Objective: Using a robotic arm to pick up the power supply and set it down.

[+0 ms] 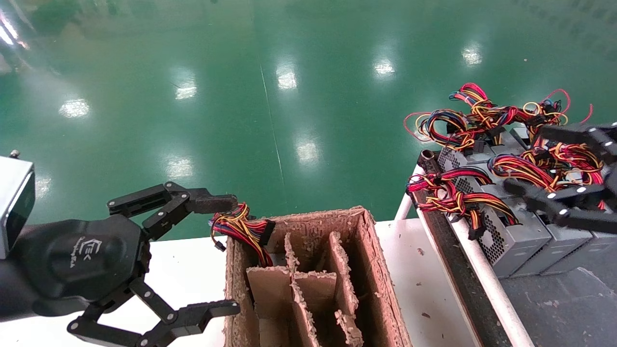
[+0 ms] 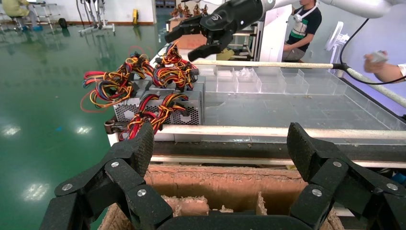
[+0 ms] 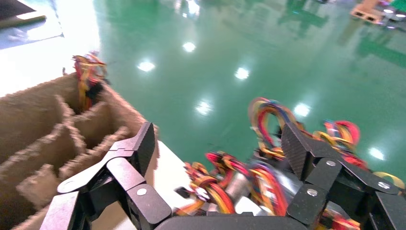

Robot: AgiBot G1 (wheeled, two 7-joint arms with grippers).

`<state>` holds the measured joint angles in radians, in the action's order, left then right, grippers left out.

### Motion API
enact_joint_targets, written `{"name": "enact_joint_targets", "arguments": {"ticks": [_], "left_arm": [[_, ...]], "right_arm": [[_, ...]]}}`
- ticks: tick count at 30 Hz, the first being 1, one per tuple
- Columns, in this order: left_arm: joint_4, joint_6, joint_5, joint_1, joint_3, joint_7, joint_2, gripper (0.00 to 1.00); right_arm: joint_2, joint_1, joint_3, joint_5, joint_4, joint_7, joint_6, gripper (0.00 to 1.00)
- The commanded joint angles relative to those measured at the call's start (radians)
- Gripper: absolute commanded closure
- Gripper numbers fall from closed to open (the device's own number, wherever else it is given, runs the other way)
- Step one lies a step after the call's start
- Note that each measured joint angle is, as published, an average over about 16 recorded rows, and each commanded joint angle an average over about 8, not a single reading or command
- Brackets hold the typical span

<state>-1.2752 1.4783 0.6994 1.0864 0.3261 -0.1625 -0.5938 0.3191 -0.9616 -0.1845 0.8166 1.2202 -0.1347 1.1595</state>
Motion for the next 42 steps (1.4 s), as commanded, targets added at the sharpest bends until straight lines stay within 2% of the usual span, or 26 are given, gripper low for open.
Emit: {"name": "enact_joint_targets", "arguments": {"ticks": [1, 32, 42], "left_arm": [[0.000, 0.000, 0.000, 0.000, 0.000, 0.000, 0.000, 0.00], [0.000, 0.000, -0.001, 0.000, 0.001, 0.000, 0.000, 0.00], [0.000, -0.001, -0.001, 0.000, 0.001, 0.001, 0.001, 0.00]], "right_arm": [[0.016, -0.006, -0.005, -0.005, 0.003, -0.003, 0.018, 0.00], [0.262, -0.101, -0.085, -0.077, 0.057, -0.047, 0.301, 0.00], [0.308, -0.119, -0.100, -0.091, 0.067, -0.055, 0.354, 0.00]]}}
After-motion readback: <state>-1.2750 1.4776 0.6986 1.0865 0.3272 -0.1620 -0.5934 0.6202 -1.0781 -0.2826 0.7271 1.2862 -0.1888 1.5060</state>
